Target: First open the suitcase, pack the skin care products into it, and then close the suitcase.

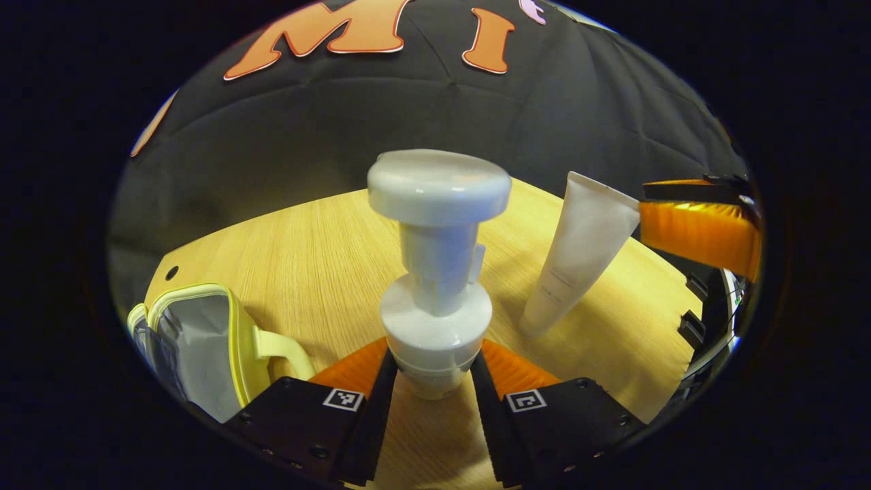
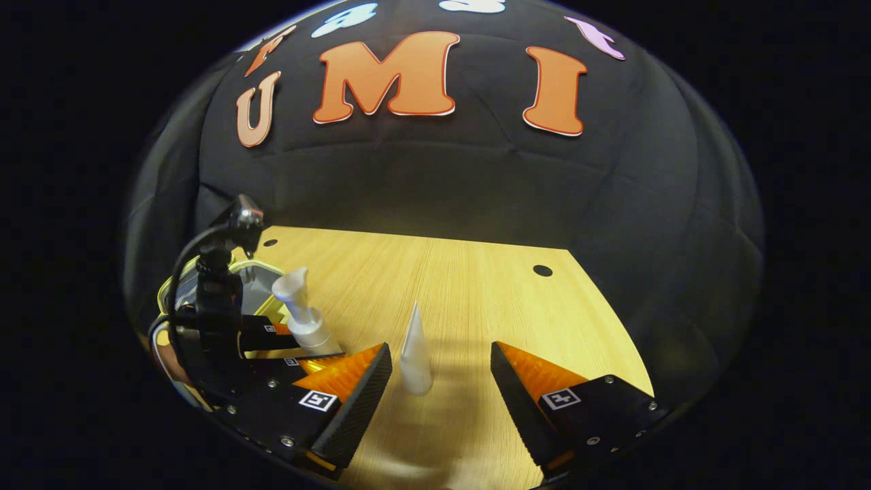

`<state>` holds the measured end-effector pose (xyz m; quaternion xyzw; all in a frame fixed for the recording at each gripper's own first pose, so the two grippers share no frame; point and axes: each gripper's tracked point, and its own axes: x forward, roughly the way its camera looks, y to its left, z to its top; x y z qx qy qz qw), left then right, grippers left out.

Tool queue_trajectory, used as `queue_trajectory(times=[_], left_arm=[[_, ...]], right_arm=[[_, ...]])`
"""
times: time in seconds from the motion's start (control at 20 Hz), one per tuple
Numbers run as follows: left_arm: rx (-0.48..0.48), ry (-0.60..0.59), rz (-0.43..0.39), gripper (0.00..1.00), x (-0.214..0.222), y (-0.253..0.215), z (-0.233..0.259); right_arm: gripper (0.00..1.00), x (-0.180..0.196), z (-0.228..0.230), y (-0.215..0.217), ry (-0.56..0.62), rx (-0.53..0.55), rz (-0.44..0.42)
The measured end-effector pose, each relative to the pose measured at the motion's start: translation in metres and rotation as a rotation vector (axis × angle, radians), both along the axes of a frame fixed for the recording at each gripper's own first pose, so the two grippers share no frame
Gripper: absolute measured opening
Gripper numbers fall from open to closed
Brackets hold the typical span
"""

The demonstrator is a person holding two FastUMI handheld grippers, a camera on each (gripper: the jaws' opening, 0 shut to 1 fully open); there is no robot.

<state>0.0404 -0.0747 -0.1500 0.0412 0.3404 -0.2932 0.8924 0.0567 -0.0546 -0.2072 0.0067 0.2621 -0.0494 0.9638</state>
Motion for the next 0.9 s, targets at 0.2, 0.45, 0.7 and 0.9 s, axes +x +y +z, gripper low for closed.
queue_trajectory(times=[0.2, 0.45, 0.7, 0.9], left_arm=[[-0.005, -0.015, 0.037, 0.61, -0.002, 0.013, 0.025], [-0.026, -0.07, 0.096, 0.61, 0.011, 0.029, 0.073], [-0.015, -0.096, 0.168, 0.61, 0.013, 0.056, 0.104], [0.028, -0.102, 0.251, 0.61, 0.013, 0.096, 0.115]], right_arm=[[0.94, 0.005, -0.017, 0.012, 0.027, 0.012, 0.046], [0.94, 0.01, -0.046, 0.019, 0.058, 0.011, 0.104], [0.94, 0.023, -0.068, 0.028, 0.084, 0.028, 0.162], [0.81, 0.032, -0.079, 0.036, 0.081, 0.025, 0.199]])
